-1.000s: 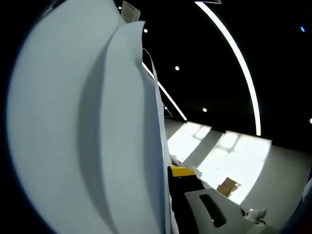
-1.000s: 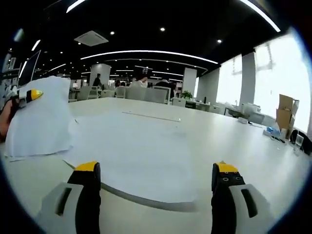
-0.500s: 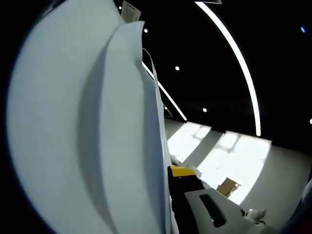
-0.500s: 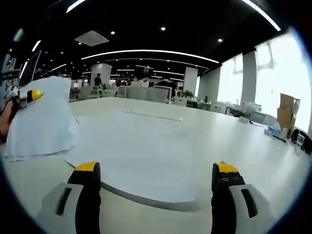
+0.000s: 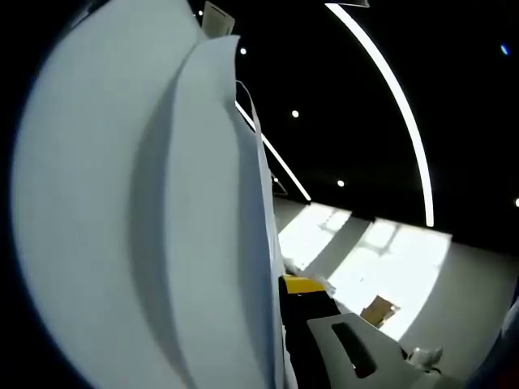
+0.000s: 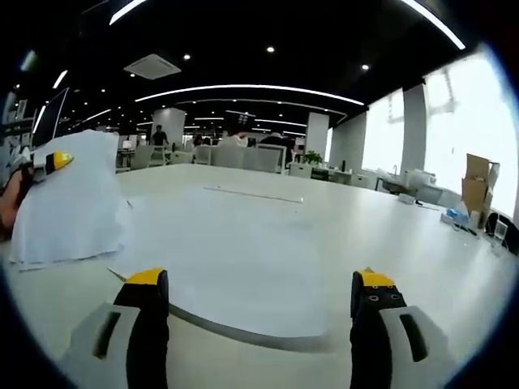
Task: Organize the stack of printing papers by aligning and flattening the scattered papers on the table
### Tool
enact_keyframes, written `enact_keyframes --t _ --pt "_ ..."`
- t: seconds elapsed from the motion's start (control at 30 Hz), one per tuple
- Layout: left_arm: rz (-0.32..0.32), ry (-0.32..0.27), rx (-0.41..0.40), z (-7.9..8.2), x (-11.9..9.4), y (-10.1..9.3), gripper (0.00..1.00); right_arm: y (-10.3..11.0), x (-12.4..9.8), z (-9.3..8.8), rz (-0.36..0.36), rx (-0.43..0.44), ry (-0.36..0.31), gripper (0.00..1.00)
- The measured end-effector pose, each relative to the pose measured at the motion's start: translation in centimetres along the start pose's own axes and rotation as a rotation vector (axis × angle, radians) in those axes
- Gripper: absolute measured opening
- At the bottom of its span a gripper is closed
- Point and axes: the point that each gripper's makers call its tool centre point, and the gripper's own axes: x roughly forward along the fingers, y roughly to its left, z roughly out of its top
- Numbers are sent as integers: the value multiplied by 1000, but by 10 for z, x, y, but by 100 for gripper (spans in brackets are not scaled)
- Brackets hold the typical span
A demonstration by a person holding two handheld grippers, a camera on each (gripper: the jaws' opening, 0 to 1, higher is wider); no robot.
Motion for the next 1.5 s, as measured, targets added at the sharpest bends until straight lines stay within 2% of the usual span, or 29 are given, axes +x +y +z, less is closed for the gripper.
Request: enact_keyframes --t 0.2,0.33,0.53,0.67,0.9,1.23,1.5 --pt "0 0 0 0 0 0 6 0 -1 -1 -3 -7 4 88" --pt "0 -1 -1 0 0 0 6 -1 -4 1 -15 -49 -6 86" --pt "0 -1 -1 0 0 0 6 0 -6 3 4 -36 -18 76" --pt "0 1 1 0 0 0 6 6 -4 -5 24 -67 14 71" --pt "0 0 -2 0 1 -1 6 7 -1 -14 42 -38 60 67" --pt "-1 0 -7 1 1 2 6 2 2 -18 29 26 74 72" --pt "-1 -1 -9 1 0 2 6 4 3 -20 42 56 82 69"
